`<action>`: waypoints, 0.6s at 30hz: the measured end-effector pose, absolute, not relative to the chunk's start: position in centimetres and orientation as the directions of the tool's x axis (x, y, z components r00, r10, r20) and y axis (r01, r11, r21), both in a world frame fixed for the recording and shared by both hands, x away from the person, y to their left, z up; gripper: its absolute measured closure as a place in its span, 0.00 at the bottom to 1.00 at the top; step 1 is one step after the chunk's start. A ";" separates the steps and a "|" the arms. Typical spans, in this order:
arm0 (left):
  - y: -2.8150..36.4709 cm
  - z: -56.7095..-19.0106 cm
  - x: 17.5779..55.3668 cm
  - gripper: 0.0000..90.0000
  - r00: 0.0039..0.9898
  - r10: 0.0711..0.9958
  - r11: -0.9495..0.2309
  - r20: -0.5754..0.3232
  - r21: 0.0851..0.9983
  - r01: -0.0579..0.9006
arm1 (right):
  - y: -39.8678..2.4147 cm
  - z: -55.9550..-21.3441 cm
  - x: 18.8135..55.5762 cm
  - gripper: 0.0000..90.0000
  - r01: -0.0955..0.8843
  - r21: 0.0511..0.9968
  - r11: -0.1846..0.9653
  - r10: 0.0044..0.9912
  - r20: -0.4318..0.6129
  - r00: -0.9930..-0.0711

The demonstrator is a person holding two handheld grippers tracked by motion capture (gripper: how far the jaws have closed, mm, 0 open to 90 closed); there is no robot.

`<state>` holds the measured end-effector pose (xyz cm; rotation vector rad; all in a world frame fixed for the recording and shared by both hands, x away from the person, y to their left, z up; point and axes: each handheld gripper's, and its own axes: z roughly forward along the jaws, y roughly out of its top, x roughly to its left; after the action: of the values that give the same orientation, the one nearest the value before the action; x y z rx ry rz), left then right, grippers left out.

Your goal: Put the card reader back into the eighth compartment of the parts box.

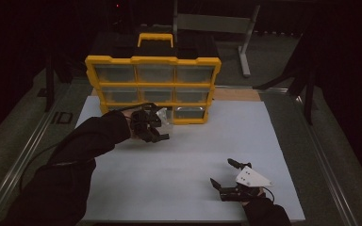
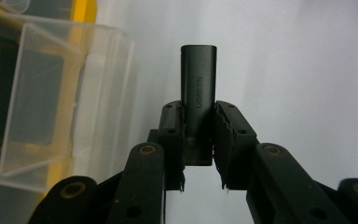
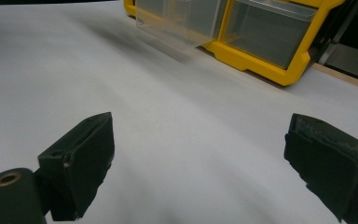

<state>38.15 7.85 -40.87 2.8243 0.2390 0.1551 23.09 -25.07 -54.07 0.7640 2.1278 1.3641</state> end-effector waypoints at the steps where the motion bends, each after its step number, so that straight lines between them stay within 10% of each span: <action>1: 8.0 -40.8 38.3 0.83 0.980 0.186 -0.939 0.078 0.308 0.154 | -25.1 -54.1 23.1 0.10 0.189 0.922 0.339 0.687 -0.106 -0.719; 18: 8.7 -39.0 41.8 0.83 0.954 0.273 -0.921 0.121 0.321 0.222 | -25.1 -54.1 23.1 0.10 0.191 0.921 0.340 0.686 -0.103 -0.720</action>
<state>41.82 8.73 -39.02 2.7999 0.3633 0.2348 23.09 -25.10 -54.09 0.7663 2.1284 1.3670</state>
